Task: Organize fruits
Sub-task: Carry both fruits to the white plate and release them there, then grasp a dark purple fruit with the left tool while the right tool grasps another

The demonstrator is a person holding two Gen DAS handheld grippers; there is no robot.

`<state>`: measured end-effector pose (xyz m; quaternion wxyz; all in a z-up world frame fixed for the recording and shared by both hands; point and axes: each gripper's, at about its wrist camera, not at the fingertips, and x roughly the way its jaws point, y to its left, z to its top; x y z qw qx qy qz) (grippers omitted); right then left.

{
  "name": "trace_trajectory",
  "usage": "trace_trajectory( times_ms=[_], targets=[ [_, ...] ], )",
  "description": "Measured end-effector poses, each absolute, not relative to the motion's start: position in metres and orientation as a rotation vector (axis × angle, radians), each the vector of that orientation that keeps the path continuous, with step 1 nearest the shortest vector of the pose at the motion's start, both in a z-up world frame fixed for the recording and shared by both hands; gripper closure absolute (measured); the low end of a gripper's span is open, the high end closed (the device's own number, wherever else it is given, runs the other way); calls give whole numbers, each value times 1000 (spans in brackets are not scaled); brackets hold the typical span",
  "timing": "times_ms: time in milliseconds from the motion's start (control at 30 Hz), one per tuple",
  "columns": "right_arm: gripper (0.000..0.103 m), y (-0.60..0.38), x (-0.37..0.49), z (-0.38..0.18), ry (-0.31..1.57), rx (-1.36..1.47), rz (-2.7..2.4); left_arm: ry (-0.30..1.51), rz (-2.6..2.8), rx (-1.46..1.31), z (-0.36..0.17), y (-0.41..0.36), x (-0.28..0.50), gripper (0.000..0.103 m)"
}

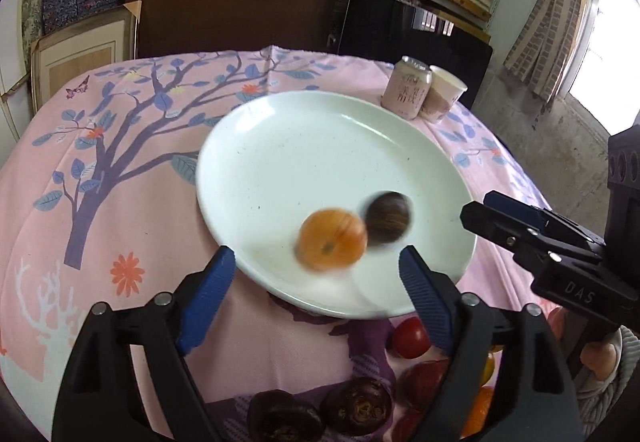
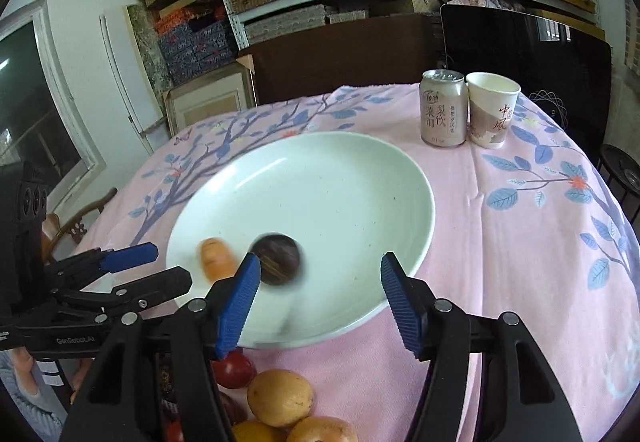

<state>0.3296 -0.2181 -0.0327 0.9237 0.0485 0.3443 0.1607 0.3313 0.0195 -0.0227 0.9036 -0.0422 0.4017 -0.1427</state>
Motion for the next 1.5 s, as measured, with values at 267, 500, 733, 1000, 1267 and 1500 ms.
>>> trace_trajectory(
  times_ms=[267, 500, 733, 1000, 1267, 1500],
  targets=[
    [26, -232, 312, -32, 678, 161, 329, 798, -190, -84, -18, 49, 304, 9],
    [7, -248, 269, -28, 632, 174, 301, 793, -83, -68, -29, 72, 258, 5],
    [4, -273, 244, -35, 632, 268, 271, 806, -73, -35, -38, 68, 234, 4],
    [4, -282, 220, -44, 638, 289, 280, 864, -58, 79, -58, 50, 235, 4],
    [4, -281, 214, -45, 645, 280, 278, 912, -104, 43, -67, 55, 245, 4],
    [4, -271, 186, -52, 677, 188, 276, 935, 41, -26, -71, 90, 258, 4]
  ],
)
